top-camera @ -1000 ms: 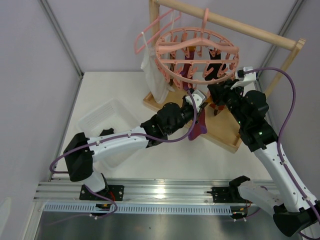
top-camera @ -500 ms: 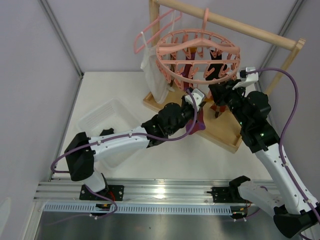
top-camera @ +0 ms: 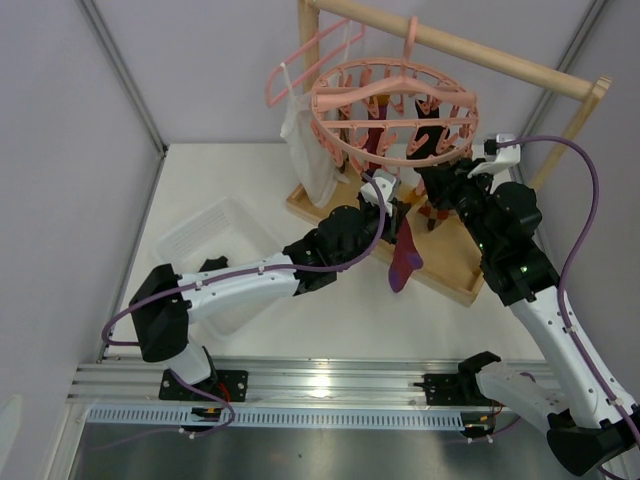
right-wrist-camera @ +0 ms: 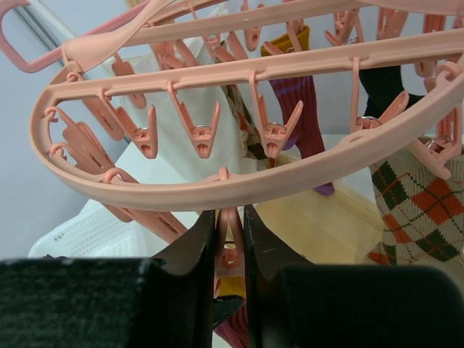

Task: Clip the socks to the hanger

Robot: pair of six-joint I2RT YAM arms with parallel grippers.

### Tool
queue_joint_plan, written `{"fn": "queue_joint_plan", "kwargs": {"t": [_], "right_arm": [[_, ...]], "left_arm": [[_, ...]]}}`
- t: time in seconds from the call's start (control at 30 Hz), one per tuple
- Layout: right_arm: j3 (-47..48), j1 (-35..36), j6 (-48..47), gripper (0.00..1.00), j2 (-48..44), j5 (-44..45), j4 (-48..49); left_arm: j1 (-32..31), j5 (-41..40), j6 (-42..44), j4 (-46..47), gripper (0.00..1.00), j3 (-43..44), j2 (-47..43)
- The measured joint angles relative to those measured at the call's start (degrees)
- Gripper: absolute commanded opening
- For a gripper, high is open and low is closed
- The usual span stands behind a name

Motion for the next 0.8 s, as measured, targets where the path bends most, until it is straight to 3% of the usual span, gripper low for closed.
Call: {"fn": "queue_joint_plan", "kwargs": {"t": [0.33, 0.8], "right_arm": [[-0.1, 0.0, 1.6, 0.0, 0.2, 3.9, 0.8], [-0.3, 0.4, 3.7, 0.0, 0.7, 5.9, 2.9]], "left_arm": [[-0.6, -3.4, -7.8, -2.0, 0.01, 0.0, 0.0], [-2.8, -5.3, -8.1, -2.7, 0.01, 1.3, 1.0]]}}
